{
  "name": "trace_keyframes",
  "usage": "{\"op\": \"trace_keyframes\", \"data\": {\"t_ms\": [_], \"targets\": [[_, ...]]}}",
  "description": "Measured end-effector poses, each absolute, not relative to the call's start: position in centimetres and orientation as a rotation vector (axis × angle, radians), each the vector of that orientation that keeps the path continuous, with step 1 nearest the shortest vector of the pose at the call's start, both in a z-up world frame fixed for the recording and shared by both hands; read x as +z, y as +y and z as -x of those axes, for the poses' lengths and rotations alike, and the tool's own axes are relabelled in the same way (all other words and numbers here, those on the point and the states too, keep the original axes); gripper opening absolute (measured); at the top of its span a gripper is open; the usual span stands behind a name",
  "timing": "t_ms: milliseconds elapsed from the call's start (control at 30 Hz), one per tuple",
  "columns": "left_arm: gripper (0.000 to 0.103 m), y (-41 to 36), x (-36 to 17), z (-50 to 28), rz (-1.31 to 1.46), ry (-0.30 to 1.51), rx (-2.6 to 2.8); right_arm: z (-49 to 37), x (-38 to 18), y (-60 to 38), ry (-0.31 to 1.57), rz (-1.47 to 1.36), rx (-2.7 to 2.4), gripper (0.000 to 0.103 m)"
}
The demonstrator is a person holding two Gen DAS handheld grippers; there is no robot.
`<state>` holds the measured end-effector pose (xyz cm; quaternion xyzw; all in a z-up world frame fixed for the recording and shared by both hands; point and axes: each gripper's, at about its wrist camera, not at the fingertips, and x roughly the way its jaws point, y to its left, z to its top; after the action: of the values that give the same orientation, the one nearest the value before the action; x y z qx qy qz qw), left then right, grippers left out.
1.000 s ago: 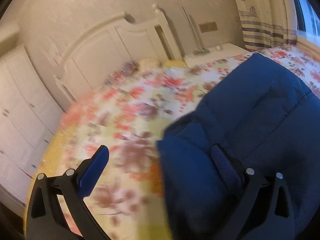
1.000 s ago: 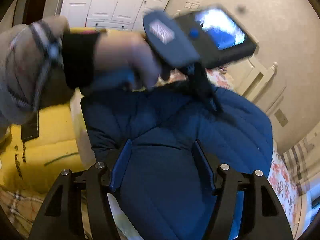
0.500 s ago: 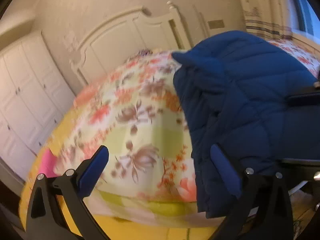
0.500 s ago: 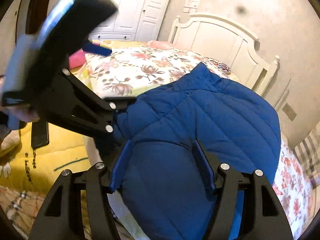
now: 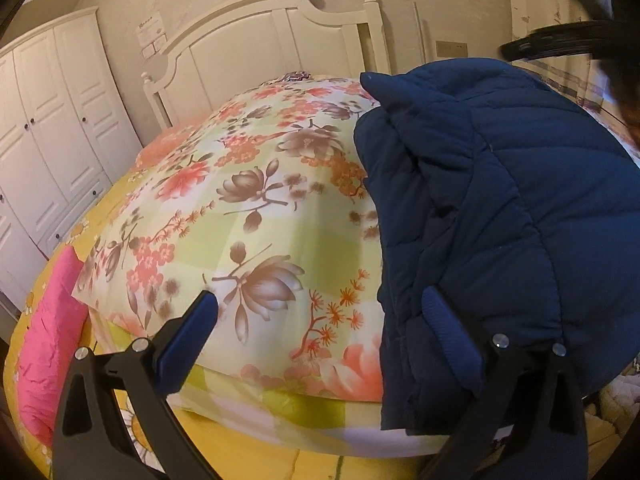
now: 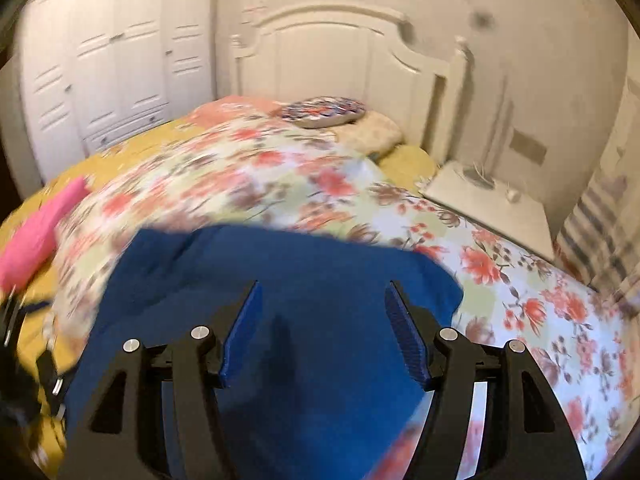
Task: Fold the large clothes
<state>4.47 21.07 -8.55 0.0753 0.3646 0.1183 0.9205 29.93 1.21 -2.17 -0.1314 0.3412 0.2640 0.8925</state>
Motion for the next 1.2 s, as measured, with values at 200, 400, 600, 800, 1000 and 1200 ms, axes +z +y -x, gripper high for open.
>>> {"op": "trace_keyframes", "data": {"t_ms": [200,400,600,800,1000,1200], "targets": [[0.101,21.4,-8.7,-4.7,-0.128,0.761,0.229,-33.9,-7.7,2.8,0.890,0.339,0.546,0.066],[0.101,21.3,-8.9,-4.5,-0.125,0.748,0.237,-32.0,-2.5,3.4,0.831,0.290,0.551,0.066],[0.101,21.3,-8.8,-4.4,-0.120,0.748,0.241,-27.1,-3.4,11.8,0.773,0.555,0.688,0.066],[0.101,22.1,-9.0,-4.3,-0.099,0.759,0.231,-26.7,-6.6,14.7,0.835,0.710,0.620,0.067],[0.101,22.0,-9.0,-4.3,-0.106,0.755,0.232,-25.0,-2.9,14.9,0.698,0.649,0.621,0.067],[0.101,22.1,-9.0,-4.4,-0.114,0.761,0.249,-26.1,-8.5,18.5,0.775,0.815,0.593,0.067]]}}
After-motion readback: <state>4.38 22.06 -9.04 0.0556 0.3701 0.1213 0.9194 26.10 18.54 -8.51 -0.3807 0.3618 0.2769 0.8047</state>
